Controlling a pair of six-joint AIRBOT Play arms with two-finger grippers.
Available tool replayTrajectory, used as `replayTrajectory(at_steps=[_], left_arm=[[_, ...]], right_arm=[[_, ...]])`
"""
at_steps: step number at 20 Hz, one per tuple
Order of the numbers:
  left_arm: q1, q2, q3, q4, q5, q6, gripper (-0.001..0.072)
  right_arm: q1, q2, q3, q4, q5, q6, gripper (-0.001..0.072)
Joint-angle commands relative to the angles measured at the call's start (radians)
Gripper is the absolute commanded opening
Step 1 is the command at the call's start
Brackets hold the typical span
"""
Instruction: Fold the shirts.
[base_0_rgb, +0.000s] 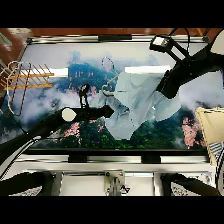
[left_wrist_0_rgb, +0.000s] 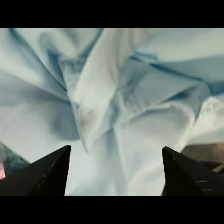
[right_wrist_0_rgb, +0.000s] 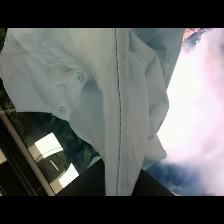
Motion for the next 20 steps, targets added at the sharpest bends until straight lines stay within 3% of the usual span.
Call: replayTrajectory(at_steps=[1, 12, 17, 19, 20], left_arm=[[-0.014, -0.061, 0.031, -0.028, 0.056, 0.073, 0.0621], [-0.011, -0.134, 0.058, -0.028, 0.063, 0.169, 0.0602], [-0.070, -0.158, 0.058, -0.117, 0.184, 0.168, 0.0591], [-0.089, -0.157, 0.059, -0.134, 0.232, 0.168, 0.0195], [-0.085, -0.156, 0.060, -0.133, 0.235, 0.169, 0.0091]], right_arm=[[0.000, 0.005, 0.000, 0.018, -0.001, 0.016, 0.0063], [0.000, 0.005, 0.000, 0.017, 0.000, 0.032, 0.0063], [0.000, 0.005, 0.000, 0.017, -0.001, 0.035, 0.0063], [0.000, 0.005, 0.000, 0.016, -0.002, 0.035, 0.0063], [0.000, 0.005, 0.000, 0.015, -0.001, 0.037, 0.0063]])
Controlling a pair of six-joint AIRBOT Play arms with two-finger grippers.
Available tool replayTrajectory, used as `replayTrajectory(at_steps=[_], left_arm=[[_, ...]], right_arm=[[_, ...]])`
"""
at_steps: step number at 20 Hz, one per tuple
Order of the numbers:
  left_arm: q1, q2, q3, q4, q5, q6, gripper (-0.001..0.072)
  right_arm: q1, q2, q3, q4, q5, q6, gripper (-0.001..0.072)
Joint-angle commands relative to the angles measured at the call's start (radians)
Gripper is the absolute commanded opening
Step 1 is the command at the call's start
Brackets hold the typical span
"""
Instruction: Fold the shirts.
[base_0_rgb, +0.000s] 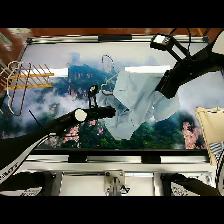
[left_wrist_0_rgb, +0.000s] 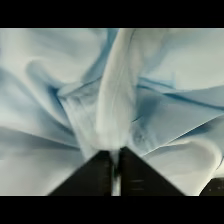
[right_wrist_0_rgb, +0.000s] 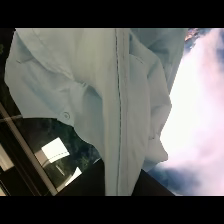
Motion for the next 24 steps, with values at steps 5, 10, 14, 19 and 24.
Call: replayTrajectory(at_steps=[5, 10, 14, 19, 24], left_arm=[[0.157, 0.064, 0.002, -0.015, -0.018, 0.027, 0.0054], [0.381, 0.152, 0.002, 0.016, -0.159, 0.026, 0.0054], [0.465, 0.164, 0.036, 0.014, -0.193, 0.022, 0.0054], [0.517, 0.164, 0.132, 0.014, -0.218, 0.022, 0.0054], [0.557, 0.164, 0.166, 0.014, -0.252, 0.022, 0.0054]], right_arm=[[-0.001, 0.003, 0.000, -0.004, -0.028, 0.054, 0.0063], [0.000, 0.046, 0.000, 0.127, -0.299, 0.122, 0.0063], [0.000, 0.074, 0.000, 0.233, -0.343, 0.131, 0.0062], [0.000, 0.097, 0.000, 0.254, -0.320, 0.133, 0.0062], [0.000, 0.097, 0.000, 0.253, -0.296, 0.133, 0.0062]])
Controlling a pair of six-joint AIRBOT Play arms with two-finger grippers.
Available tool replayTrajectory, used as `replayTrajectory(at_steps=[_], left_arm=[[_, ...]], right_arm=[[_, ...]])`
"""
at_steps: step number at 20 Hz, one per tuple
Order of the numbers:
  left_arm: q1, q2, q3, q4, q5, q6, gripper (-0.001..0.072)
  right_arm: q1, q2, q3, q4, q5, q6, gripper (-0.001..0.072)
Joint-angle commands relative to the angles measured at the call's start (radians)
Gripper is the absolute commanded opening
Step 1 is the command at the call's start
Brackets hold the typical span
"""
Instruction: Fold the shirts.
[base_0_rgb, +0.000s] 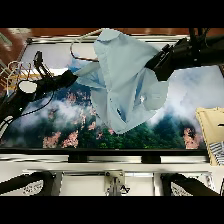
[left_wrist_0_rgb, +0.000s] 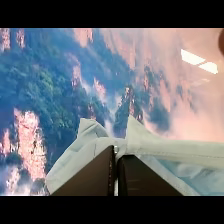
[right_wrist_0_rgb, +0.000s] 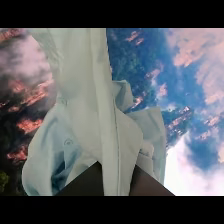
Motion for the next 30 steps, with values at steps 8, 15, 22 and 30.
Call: replayTrajectory(at_steps=[8, 15, 22, 30], left_arm=[[0.040, -0.027, 0.020, -0.100, -0.020, 0.000, 0.0054], [0.067, -0.033, 0.027, -0.109, -0.018, 0.000, 0.0054], [0.071, -0.033, 0.089, -0.109, -0.021, 0.003, 0.0054], [0.061, -0.005, 0.119, -0.109, -0.097, 0.074, 0.0054]], right_arm=[[0.000, 0.000, 0.001, 0.103, 0.049, 0.002, 0.0062], [0.000, 0.000, 0.001, 0.072, 0.122, 0.020, 0.0062], [0.000, -0.001, 0.001, -0.010, 0.161, 0.020, 0.0062], [0.000, -0.001, 0.001, -0.108, 0.158, 0.026, 0.0062]])
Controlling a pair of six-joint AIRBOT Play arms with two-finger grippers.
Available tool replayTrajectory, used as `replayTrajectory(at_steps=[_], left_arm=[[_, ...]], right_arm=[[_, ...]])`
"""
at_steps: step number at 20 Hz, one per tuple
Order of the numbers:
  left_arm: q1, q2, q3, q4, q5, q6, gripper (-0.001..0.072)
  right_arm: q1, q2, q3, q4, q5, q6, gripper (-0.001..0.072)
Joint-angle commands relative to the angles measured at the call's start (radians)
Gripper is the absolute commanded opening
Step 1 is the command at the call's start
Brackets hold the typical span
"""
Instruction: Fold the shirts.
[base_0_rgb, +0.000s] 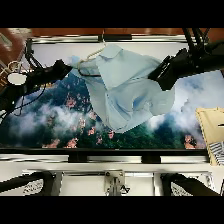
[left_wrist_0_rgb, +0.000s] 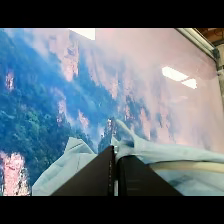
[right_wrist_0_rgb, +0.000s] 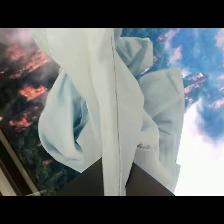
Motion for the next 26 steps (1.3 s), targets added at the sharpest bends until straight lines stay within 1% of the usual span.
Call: replayTrajectory(at_steps=[1, 3, 4, 6, 7, 9, 10, 11, 13, 19, 23, 26], left_arm=[[-0.015, 0.026, 0.031, -0.002, -0.024, 0.034, 0.0054], [-0.037, 0.039, 0.080, -0.002, -0.030, 0.093, 0.0054], [-0.042, 0.039, 0.100, 0.003, -0.042, 0.105, 0.0054], [-0.039, 0.039, 0.109, 0.045, -0.069, 0.105, 0.0054], [-0.032, 0.035, 0.109, 0.111, -0.105, 0.102, 0.0054], [-0.012, 0.026, 0.107, 0.249, -0.198, 0.048, 0.0054], [-0.002, 0.022, 0.107, 0.310, -0.243, 0.037, 0.0054], [0.005, 0.021, 0.107, 0.355, -0.272, 0.037, 0.0054], [0.016, 0.021, 0.107, 0.406, -0.287, 0.037, 0.0054], [0.024, 0.021, 0.108, 0.430, -0.286, 0.038, 0.0053], [0.024, 0.016, 0.108, 0.441, -0.286, 0.038, 0.0053], [0.023, 0.020, 0.108, 0.429, -0.292, 0.039, 0.0054]], right_arm=[[0.000, -0.001, 0.000, -0.036, 0.003, 0.010, 0.0062], [0.000, -0.001, 0.000, -0.045, -0.003, 0.011, 0.0062], [0.000, 0.000, 0.000, -0.046, -0.010, 0.014, 0.0062], [0.000, 0.000, 0.000, -0.046, -0.029, 0.024, 0.0062], [0.000, 0.000, 0.000, -0.046, -0.039, 0.025, 0.0062], [-0.001, 0.000, 0.000, -0.047, -0.057, 0.027, 0.0062], [-0.001, 0.000, 0.000, -0.047, -0.063, 0.027, 0.0062], [-0.001, 0.000, 0.000, -0.047, -0.066, 0.027, 0.0062], [-0.001, 0.000, 0.000, -0.047, -0.069, 0.027, 0.0062], [-0.001, 0.000, 0.000, -0.043, -0.084, 0.027, 0.0062], [-0.001, 0.000, 0.000, 0.008, -0.143, 0.034, 0.0062], [-0.001, 0.000, 0.000, -0.016, -0.145, 0.035, 0.0062]])
